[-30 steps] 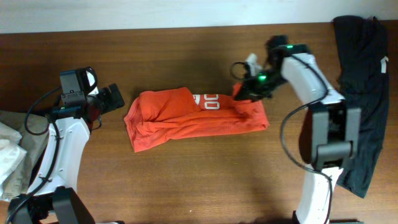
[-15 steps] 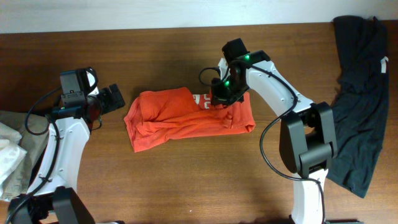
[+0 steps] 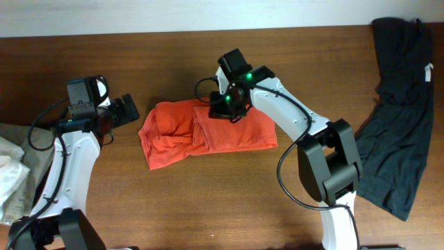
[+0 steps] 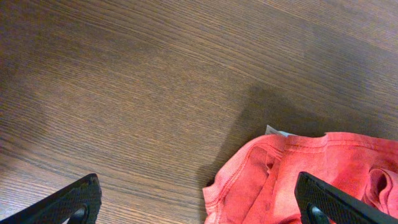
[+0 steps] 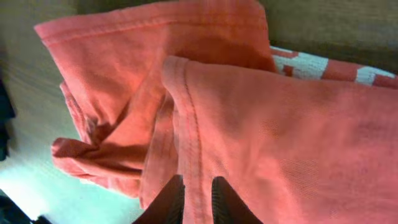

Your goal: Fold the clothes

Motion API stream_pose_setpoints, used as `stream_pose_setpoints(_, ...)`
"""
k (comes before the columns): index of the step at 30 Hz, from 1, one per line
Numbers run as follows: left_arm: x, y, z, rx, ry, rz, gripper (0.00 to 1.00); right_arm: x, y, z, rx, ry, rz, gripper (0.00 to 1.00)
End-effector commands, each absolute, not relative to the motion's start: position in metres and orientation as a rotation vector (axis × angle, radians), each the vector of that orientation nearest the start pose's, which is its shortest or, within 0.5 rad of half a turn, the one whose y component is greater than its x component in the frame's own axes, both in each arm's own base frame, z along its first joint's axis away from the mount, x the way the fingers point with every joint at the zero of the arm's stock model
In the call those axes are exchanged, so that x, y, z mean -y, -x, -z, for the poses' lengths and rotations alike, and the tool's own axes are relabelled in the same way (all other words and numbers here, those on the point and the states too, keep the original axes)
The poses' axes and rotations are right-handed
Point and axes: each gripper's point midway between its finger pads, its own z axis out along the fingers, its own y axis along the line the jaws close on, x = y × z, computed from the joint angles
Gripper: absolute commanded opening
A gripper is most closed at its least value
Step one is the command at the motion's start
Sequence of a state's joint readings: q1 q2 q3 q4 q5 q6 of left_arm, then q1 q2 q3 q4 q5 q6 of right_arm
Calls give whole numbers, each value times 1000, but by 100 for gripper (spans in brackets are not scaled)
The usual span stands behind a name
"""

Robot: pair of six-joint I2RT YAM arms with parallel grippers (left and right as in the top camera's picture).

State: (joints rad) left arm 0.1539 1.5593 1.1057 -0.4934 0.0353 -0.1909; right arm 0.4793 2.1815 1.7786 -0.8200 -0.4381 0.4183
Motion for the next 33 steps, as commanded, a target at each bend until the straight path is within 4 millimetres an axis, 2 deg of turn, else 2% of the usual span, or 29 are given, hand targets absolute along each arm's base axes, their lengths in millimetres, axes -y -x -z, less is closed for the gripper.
stream_pose_setpoints(1, -57, -406, -136, -2454, 406, 72, 99, -268, -448, -123, -2774, 175, -807, 30)
stream_pose_setpoints(2, -56, -405, -129, -2472, 409, 75, 99, -245, -462, -142, -2752, 150, -787, 39)
stream_pose_setpoints(3, -51, -406, -119, -2502, 400, 116, 99, -217, -473, -161, -2733, 128, -760, 43)
stream_pose_setpoints(5, -27, -409, -102, -2549, 294, 279, 99, -172, -480, -185, -2731, 90, -713, 39)
stream_pose_setpoints(7, 0, -411, -84, -2579, 162, 482, 99, -134, -476, -187, -2775, 47, -679, 39)
stream_pose_setpoints(8, 15, -410, -76, -2581, 95, 596, 99, -121, -472, -184, -2795, 48, -667, 40)
stream_pose_setpoints(10, 36, -407, -70, -2565, 0, 769, 99, -109, -468, -181, -2813, 68, -653, 40)
stream_pose_setpoints(12, 56, -401, -70, -2512, -108, 961, 99, -103, -466, -180, -2820, 101, -643, 40)
stream_pose_setpoints(14, 57, -393, -68, -2490, -148, 1044, 99, -102, -462, -179, -2834, 97, -645, 40)
stream_pose_setpoints(17, 30, -386, -58, -2508, -48, 1033, 99, -103, -456, -178, -2854, 123, -649, 38)
stream_pose_setpoints(18, 12, -382, -54, -2510, 27, 1027, 99, -103, -455, -178, -2860, 122, -650, 38)
stream_pose_setpoints(21, -17, -377, -49, -2522, 137, 986, 99, -103, -454, -177, -2863, 125, -650, 38)
stream_pose_setpoints(23, -20, -372, -40, -2575, 160, 940, 99, -103, -454, -177, -2864, 125, -650, 37)
stream_pose_setpoints(27, -8, -364, -17, -2648, 164, 974, 99, -103, -453, -177, -2867, 125, -651, 36)
stream_pose_setpoints(30, 3, -356, 10, -2710, 180, 1031, 99, -103, -453, -177, -2867, 124, -651, 35)
stream_pose_setpoints(33, 13, -355, 27, -2719, 182, 1094, 99, -103, -453, -177, -2867, 124, -651, 31)
